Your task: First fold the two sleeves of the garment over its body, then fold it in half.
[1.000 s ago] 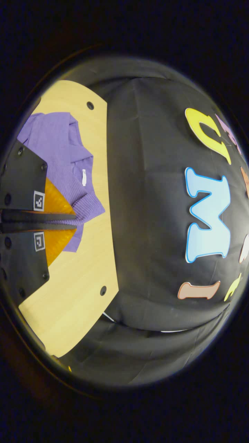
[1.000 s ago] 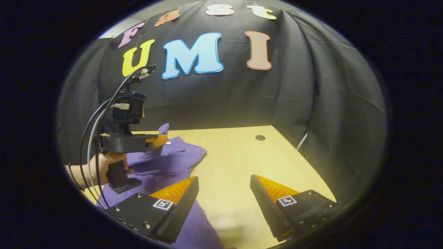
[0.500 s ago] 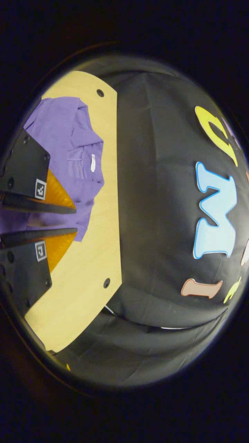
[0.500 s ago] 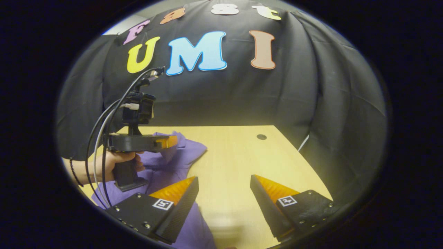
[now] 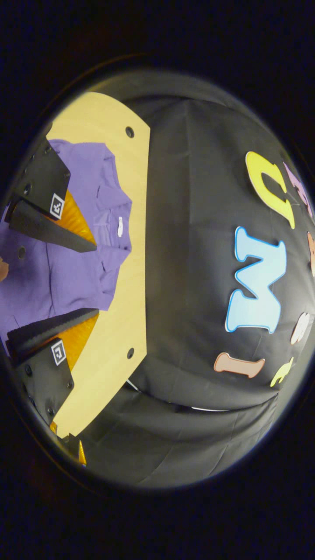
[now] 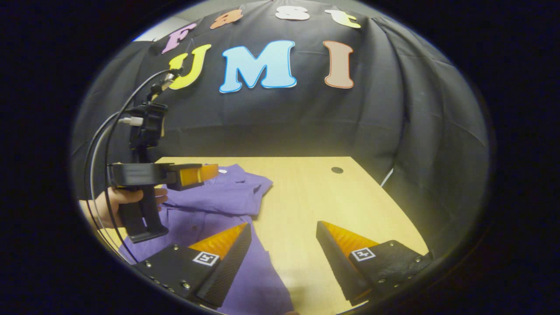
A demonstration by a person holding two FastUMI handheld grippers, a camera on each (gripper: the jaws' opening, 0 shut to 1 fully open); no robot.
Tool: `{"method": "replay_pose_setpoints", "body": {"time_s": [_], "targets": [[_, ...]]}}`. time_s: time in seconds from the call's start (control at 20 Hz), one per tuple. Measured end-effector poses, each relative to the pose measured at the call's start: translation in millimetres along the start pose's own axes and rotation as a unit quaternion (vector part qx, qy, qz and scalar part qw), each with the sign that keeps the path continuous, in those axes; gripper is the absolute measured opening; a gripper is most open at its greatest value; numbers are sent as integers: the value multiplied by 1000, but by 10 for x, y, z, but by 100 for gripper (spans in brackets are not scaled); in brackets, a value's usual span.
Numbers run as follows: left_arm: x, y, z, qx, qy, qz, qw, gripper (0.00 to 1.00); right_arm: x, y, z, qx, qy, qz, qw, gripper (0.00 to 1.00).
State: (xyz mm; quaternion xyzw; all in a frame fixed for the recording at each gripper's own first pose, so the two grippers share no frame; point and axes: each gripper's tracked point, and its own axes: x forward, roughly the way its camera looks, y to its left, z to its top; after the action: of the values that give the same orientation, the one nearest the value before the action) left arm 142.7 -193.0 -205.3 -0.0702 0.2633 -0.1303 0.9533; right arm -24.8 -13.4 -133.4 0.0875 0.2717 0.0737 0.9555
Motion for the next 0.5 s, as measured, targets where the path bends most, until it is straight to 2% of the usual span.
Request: {"method": "replay_pose_setpoints", "body": {"time_s": [0.25,0.5], "targets": [[-764,468,-235,5,5,23,1000,87,-118,234,-203,-14,10,1,1000,93],[-1529,925,-861,2,52,35,998,86,-243,385,-671,-5,54,-4,999,94]]}}
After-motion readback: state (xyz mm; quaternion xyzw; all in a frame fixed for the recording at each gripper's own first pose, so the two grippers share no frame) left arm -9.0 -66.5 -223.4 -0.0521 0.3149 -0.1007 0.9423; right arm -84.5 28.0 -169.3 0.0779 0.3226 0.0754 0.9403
